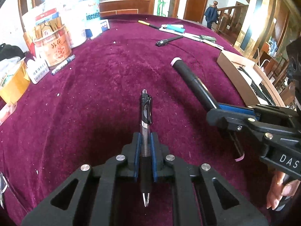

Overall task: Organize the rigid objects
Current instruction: 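Carry the pen and marker over the tray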

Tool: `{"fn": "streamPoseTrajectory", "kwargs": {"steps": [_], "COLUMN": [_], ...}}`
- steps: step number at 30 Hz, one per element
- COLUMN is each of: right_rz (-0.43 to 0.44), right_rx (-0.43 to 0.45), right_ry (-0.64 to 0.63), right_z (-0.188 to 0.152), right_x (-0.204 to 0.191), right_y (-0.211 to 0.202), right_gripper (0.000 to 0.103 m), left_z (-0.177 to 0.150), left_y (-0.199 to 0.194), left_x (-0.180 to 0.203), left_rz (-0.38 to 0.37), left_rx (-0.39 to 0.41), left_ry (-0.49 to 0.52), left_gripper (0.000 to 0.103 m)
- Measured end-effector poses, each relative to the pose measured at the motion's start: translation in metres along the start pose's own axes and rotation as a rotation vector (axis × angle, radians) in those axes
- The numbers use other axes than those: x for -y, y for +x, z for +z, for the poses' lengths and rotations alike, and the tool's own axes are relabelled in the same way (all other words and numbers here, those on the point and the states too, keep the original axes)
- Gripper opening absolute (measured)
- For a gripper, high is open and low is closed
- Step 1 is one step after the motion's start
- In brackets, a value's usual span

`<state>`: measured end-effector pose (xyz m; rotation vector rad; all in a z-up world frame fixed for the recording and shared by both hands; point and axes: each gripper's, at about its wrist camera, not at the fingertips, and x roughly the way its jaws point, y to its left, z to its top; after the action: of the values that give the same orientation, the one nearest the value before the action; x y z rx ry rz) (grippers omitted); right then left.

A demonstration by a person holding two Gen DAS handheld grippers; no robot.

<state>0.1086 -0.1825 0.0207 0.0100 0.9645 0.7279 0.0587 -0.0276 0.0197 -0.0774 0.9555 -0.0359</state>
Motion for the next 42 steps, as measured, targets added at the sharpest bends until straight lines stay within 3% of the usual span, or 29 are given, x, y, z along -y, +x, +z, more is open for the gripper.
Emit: {"fn": "streamPoseTrajectory", "kwargs": {"steps": [11, 24, 33, 36, 40, 42], "right_rz": [-0.004, 0.032, -0.058, -0.139, -0.231, -0.231], "right_rx": [0.021, 0.118, 0.224, 0.269, 0.27, 0.259], "right_ry": [0.007, 0.169, 0.24, 0.278, 0.324, 0.352], "right_z": [0.002, 0.014, -0.016, -0.028, -0.044, -0.049], "right_x": [0.0, 0.042, 0.095, 0.121, 0.149, 0.161], "right_y": [-0.006, -0.054, -0.123, -0.142, -0.15, -0.148], "right_gripper": [0.012, 0.012, 0.013, 0.013, 0.013, 0.013], "left_z": [0.002, 0.03, 0.041, 0.045, 0.051, 0.051], "left_y": [-0.023, -0.05, -0.043, -0.033, -0.016, -0.007], "left_x": [0.006, 0.041, 0.113, 0.142, 0.184, 0.204], "left_rz": [-0.011, -0.13, -0.3, -0.342, -0.362, -0.366], "left_rx": [0.089, 0.145, 0.15, 0.133, 0.118, 0.106], "left_ry": [-0.008, -0.011, 0.021, 0.032, 0.054, 0.076], "left_gripper": [0.008, 0.008, 0.008, 0.008, 0.008, 0.008]}}
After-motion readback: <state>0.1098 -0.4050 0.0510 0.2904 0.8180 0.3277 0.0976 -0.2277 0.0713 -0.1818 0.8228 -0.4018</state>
